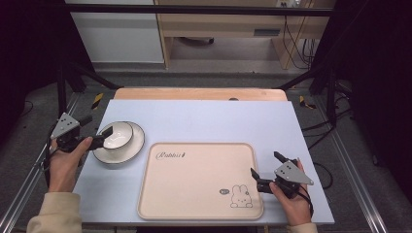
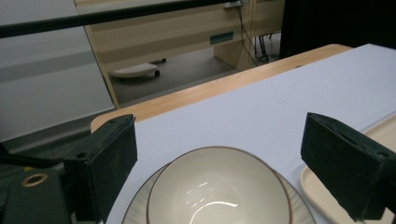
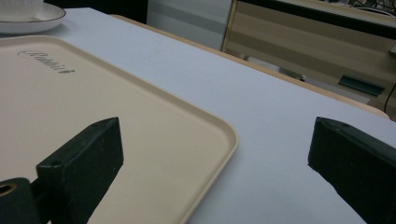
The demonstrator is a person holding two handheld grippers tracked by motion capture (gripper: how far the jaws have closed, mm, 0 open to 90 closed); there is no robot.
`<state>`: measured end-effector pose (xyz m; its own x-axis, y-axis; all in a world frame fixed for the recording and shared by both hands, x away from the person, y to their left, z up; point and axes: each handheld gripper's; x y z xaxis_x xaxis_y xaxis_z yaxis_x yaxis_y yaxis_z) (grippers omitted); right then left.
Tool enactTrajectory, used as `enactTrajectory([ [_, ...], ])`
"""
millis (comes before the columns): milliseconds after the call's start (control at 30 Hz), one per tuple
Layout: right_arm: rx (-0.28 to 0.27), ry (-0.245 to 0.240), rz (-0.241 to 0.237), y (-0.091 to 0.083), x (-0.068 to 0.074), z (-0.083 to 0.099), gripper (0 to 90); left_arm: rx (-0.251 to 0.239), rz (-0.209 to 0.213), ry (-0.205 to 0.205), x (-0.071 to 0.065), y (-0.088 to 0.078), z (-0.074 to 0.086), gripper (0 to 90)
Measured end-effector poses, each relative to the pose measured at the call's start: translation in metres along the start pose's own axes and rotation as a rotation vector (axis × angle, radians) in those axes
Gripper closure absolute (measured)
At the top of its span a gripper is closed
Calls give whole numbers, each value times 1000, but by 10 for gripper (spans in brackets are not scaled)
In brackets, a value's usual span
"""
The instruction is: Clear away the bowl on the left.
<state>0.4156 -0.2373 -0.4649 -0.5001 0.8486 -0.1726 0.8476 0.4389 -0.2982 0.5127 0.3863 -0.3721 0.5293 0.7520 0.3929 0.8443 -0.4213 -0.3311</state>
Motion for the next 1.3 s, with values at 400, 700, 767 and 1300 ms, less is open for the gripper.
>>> enactTrajectory([
  [400,0,0,2,0,0,0,34,125,-88,-130,11,4,28,107],
  [700,-4,0,3,0,0,-1,34,224,-127,-194,11,7,36,246],
  [767,-2,-1,1,0,0,-1,33,241,-122,-209,10,9,38,275],
  [1300,-1,-4,-12,1,1,-1,33,431,-111,-518,-7,47,51,533],
])
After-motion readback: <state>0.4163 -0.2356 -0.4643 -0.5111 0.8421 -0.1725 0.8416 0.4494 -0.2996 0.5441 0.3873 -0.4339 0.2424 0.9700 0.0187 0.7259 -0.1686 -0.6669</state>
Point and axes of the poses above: each handheld gripper's, and its own axes: y roughly forward along the jaws, z roughly out of its underside, x roughly to its left, and after that the axes turned 2 degrees about x, right-handed
